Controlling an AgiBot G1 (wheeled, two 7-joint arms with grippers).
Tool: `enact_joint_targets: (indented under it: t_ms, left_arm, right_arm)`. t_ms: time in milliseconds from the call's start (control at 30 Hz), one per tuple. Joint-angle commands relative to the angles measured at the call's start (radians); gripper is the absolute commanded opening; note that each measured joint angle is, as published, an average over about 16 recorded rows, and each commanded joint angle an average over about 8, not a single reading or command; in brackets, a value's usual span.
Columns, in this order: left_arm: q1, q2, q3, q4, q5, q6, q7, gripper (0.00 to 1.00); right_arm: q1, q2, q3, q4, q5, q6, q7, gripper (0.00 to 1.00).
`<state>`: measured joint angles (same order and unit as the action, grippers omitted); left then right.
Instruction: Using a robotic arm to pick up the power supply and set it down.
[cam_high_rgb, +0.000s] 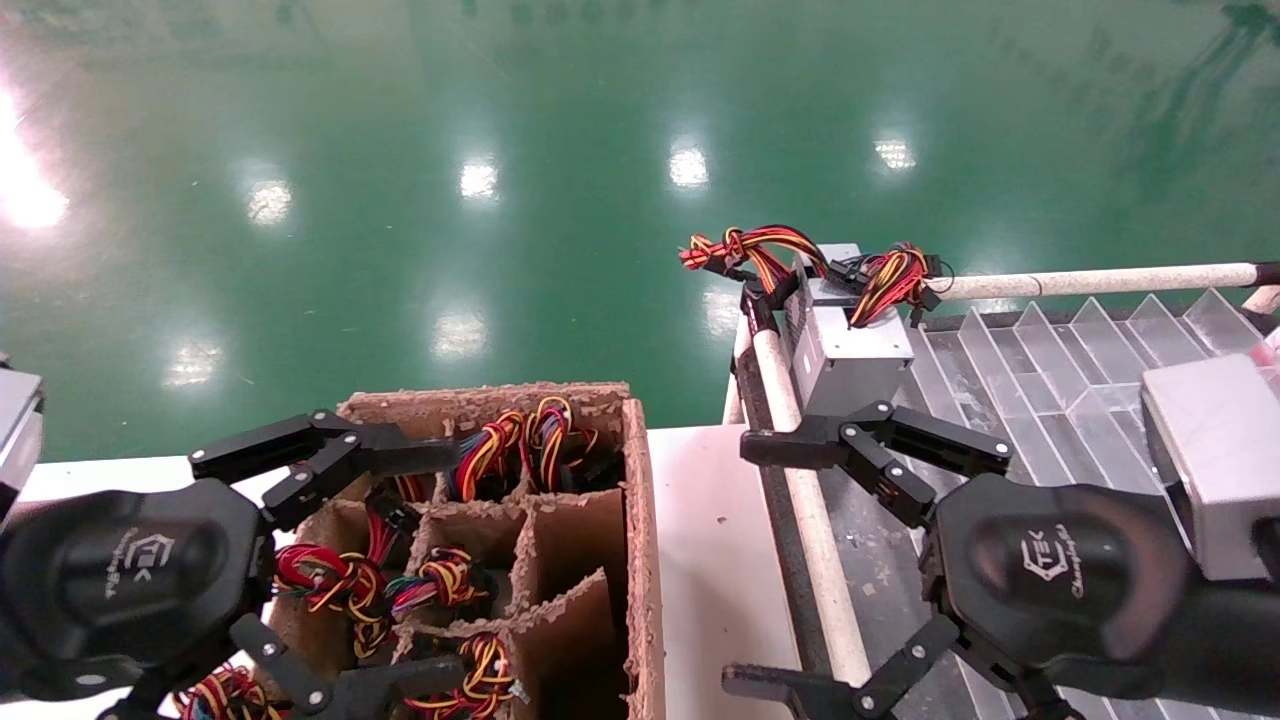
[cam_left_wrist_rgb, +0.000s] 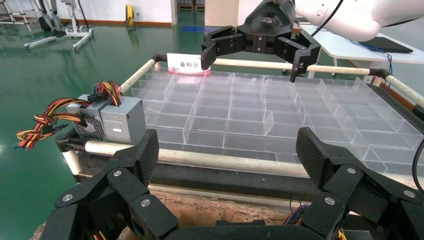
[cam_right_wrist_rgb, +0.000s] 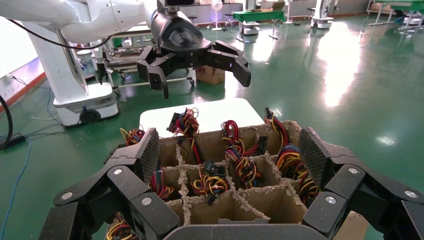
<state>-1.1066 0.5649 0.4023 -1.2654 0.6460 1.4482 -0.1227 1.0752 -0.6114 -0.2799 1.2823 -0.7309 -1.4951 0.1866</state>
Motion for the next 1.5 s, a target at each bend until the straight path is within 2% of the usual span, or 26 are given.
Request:
enact_joint_targets:
  t_ms: [33, 600, 633, 867, 900, 1233, 1500]
  left_arm:
    - [0.0, 0.0, 0.0, 0.0, 0.0, 0.0, 0.0, 1.0]
    - [0.0, 0.0, 0.0, 0.0, 0.0, 0.0, 0.0, 1.0]
    - [0.0, 0.0, 0.0, 0.0, 0.0, 0.0, 0.0, 0.93]
    - [0.0, 0.0, 0.0, 0.0, 0.0, 0.0, 0.0, 0.06]
    - [0.0, 0.0, 0.0, 0.0, 0.0, 0.0, 0.0, 0.0]
    - [0.0, 0.0, 0.0, 0.0, 0.0, 0.0, 0.0, 0.0]
    - [0.0, 0.0, 0.0, 0.0, 0.0, 0.0, 0.0, 0.0]
  right_arm:
    - [0.0, 0.0, 0.0, 0.0, 0.0, 0.0, 0.0, 1.0]
    - [0.0, 0.0, 0.0, 0.0, 0.0, 0.0, 0.0, 1.0]
    - [0.0, 0.0, 0.0, 0.0, 0.0, 0.0, 0.0, 1.0]
    - [0.0, 0.0, 0.0, 0.0, 0.0, 0.0, 0.0, 1.0]
    - [0.0, 0.0, 0.0, 0.0, 0.0, 0.0, 0.0, 1.0]
    - [0.01, -0.023, -0.037, -0.001, -0.061, 0.011, 0.011, 1.0]
    - [0.108, -0.14, -0.12, -0.088, -0.207, 0.039, 0.003, 1.0]
